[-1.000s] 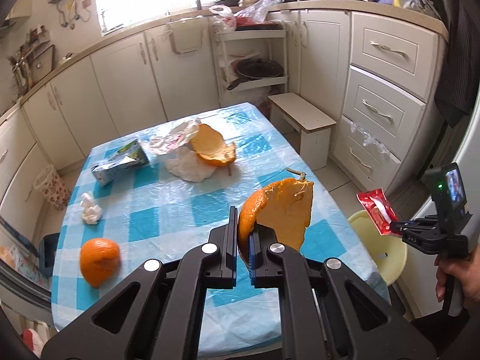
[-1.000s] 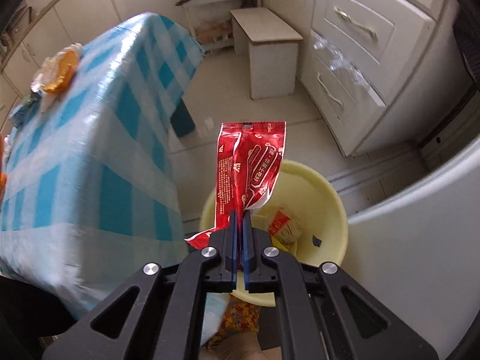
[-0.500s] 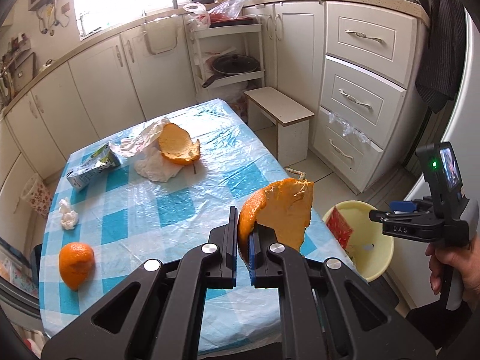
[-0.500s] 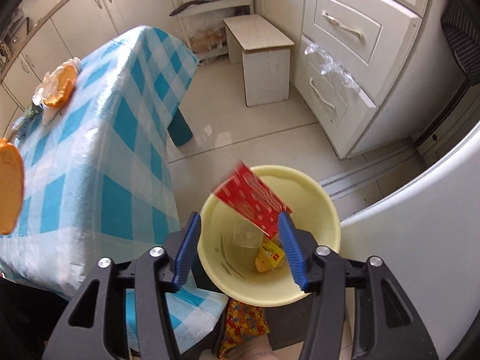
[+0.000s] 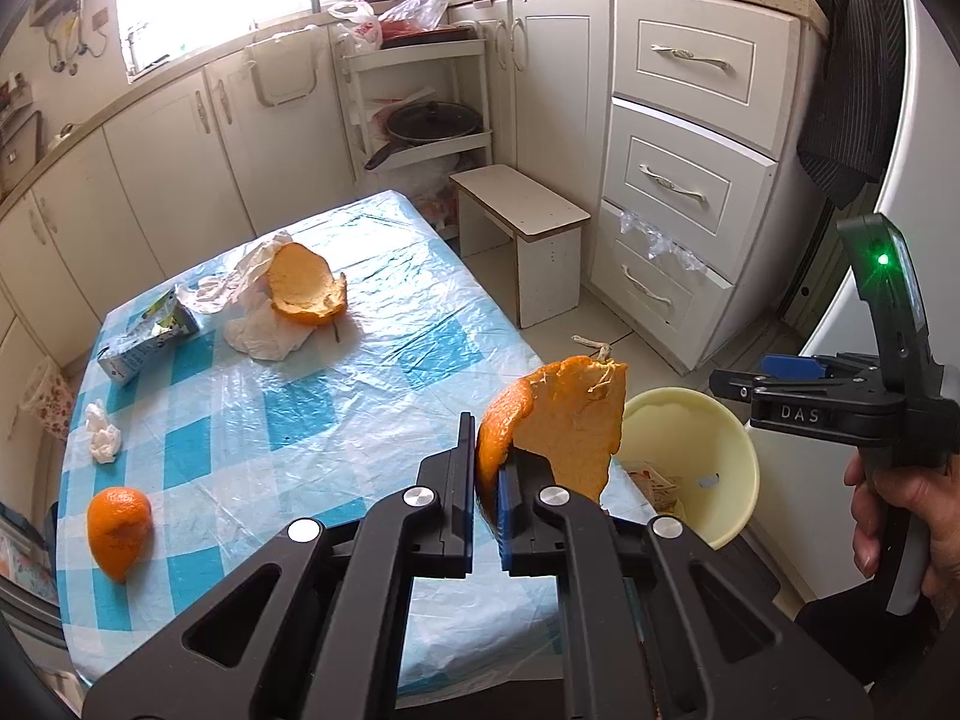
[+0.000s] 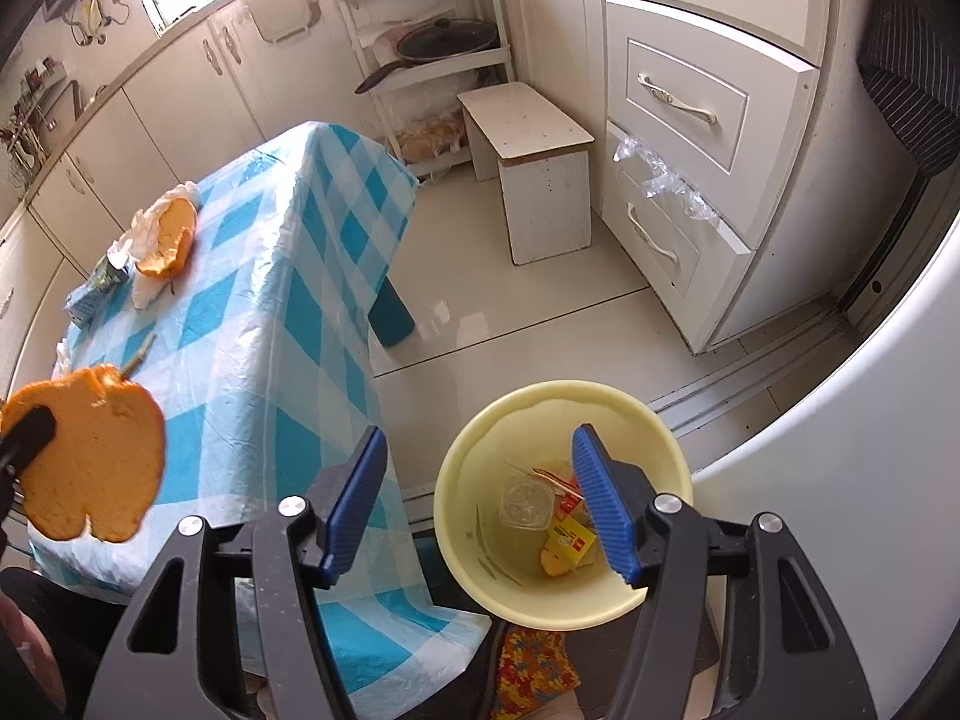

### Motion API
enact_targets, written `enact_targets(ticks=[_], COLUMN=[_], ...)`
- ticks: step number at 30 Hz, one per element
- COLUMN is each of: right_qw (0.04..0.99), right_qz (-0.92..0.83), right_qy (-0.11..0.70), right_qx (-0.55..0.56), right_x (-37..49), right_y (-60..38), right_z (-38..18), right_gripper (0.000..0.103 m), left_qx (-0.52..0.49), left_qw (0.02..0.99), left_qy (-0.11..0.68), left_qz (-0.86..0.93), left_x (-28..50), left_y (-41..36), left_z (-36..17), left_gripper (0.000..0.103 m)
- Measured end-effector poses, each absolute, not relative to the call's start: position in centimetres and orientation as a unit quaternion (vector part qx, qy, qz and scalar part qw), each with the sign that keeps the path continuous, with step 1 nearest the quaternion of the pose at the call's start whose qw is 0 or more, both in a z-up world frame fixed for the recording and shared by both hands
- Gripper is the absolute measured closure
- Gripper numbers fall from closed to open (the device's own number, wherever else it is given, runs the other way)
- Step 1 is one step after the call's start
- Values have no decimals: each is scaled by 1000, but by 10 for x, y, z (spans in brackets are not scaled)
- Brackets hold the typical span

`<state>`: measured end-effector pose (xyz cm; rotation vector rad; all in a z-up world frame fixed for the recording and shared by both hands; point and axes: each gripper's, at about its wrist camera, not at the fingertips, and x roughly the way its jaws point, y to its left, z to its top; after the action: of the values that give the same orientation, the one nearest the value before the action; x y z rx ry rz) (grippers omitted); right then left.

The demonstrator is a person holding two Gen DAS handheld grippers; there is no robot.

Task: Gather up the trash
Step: 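Carry the orange peel over the yellow bucket and open the left tool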

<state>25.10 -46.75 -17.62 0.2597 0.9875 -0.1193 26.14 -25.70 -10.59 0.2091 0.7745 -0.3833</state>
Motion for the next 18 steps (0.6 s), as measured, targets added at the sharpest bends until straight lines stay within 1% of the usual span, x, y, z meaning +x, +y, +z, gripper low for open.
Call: enact_targets(ticks=[11, 18], right_qw=[882, 899], right_qz=[-47, -52], right_qy=[450, 412], right_qx=[133, 136], right_x=[243, 238], right_y=[-467, -469], right_z=[-160, -135], right_gripper=[40, 40], left_qx=[108, 85], left_qw=[896, 881], left_qy=[380, 398], left_qz=[-205, -243], left_x=[260, 262], left_y=[-275, -295], left_z=[-113, -122], left_gripper=[97, 97])
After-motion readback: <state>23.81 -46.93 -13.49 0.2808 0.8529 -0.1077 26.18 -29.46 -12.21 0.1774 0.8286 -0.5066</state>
